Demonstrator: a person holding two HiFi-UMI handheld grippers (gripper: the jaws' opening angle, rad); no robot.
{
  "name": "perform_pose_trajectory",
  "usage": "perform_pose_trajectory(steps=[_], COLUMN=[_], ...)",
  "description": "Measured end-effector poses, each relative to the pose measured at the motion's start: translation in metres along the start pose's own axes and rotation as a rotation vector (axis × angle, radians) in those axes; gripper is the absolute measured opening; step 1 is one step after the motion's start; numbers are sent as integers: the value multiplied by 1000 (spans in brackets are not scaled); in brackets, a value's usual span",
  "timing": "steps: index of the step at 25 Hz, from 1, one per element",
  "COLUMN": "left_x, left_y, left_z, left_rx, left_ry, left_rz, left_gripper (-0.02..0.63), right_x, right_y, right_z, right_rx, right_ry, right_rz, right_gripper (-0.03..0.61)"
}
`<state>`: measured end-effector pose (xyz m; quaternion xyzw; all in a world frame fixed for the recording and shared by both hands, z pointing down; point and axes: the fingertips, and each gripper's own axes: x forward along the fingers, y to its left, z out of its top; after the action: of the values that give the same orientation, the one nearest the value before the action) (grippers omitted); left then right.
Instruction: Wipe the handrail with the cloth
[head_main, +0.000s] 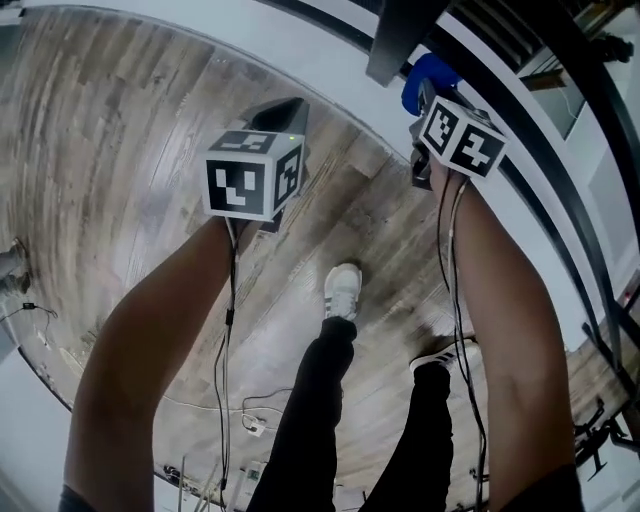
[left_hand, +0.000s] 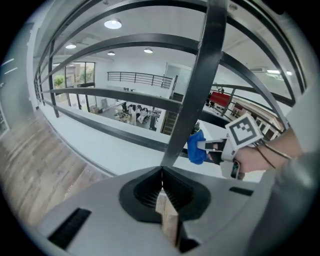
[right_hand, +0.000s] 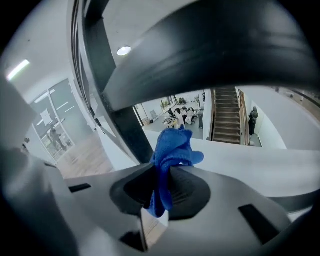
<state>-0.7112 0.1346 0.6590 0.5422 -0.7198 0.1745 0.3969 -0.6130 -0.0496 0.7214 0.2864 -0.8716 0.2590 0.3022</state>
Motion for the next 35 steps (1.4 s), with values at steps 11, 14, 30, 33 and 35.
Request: perform_pose_trajectory(steps=[11,14,30,33,35], left_x=[-4,6,51,59,64], left_y=[-12,-35,-216,-246,-268], left_z=[-32,-30,-55,-60,-62], left_rx=[82,92,202,206,211], left_ry=[18,16,51,65,73], left_rz=[-7,-18,-138,-143,-157], left_gripper=[6,6,6,6,6], right_x=[13,-3,-126,-148,-161], right_y=[-33,-56,-217,-245,-263], right_z=[-23,-29,-89,-99,-107], right_rx=[-3,-5,-14,-2,13], right_ry=[101,116,116,110,103], right_rz=[-107,-124,-223,-234,-237], right_gripper=[69,69,69,69,69])
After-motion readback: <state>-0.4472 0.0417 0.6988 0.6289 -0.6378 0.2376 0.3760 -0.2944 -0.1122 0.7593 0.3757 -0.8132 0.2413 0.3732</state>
